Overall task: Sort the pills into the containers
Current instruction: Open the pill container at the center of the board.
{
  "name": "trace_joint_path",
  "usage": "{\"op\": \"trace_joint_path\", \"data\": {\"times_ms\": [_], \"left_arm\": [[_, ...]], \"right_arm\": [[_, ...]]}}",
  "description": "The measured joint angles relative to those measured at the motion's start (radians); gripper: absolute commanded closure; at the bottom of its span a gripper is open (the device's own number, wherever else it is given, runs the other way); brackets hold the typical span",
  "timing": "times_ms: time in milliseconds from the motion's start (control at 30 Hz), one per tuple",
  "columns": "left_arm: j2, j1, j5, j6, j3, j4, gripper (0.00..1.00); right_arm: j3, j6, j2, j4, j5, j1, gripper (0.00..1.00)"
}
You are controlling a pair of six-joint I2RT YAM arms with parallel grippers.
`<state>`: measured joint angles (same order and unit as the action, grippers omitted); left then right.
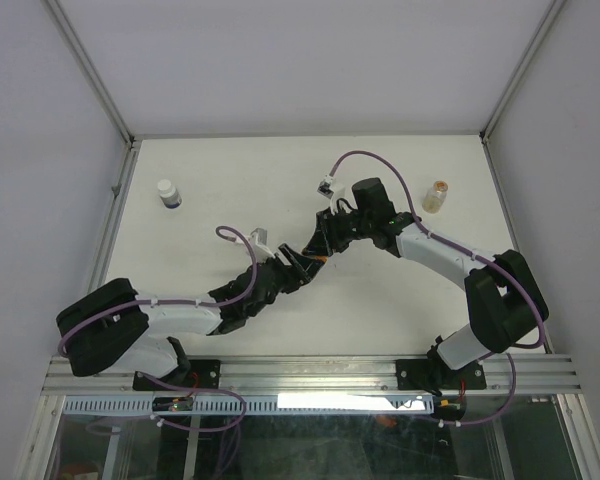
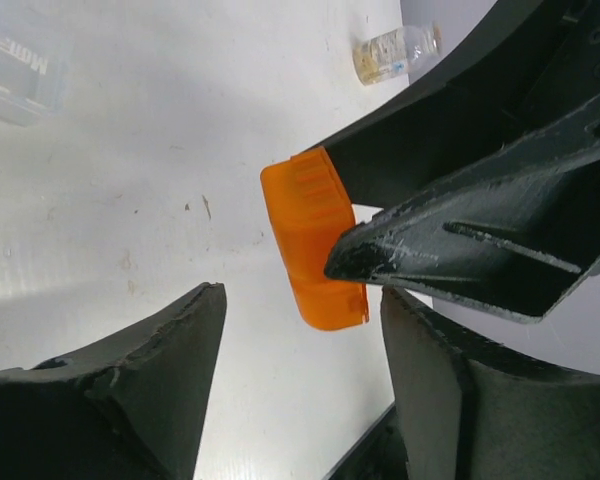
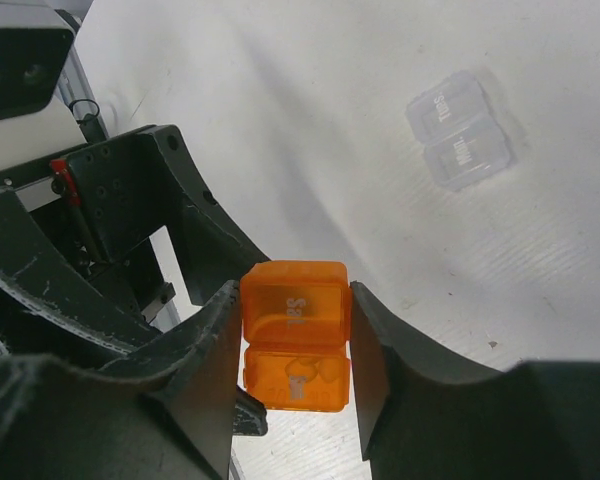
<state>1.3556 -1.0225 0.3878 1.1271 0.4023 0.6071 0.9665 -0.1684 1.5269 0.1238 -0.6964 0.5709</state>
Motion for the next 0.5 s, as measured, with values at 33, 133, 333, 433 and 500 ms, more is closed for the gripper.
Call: {"op": "trace_joint_path", "data": {"times_ms": [33,133,333,433,500], "left_arm": [[0.008,0.000,0.006,-0.001,0.005,0.006,0.40],[0.037,0.000,0.027,-0.008,0.024,0.022,0.46],[0.087,-0.005,0.051,-0.013,0.048,0.048,0.65],[0.103,-0.006,0.055,-0.018,0.063,0.057,0.78],[0.104,-0.006,0.058,-0.020,0.063,0.054,0.89]], "right_arm": [[0.000,0.000,0.000,0.000,0.000,0.000,0.89],[0.000,-0.003,0.000,-0.002,0.000,0.000,0.89],[0.000,-0.006,0.000,-0.011,0.006,0.000,0.90],[-0.002,-0.006,0.000,-0.013,0.010,0.000,0.90],[-0.002,-0.005,0.000,-0.018,0.013,0.000,0.90]]}}
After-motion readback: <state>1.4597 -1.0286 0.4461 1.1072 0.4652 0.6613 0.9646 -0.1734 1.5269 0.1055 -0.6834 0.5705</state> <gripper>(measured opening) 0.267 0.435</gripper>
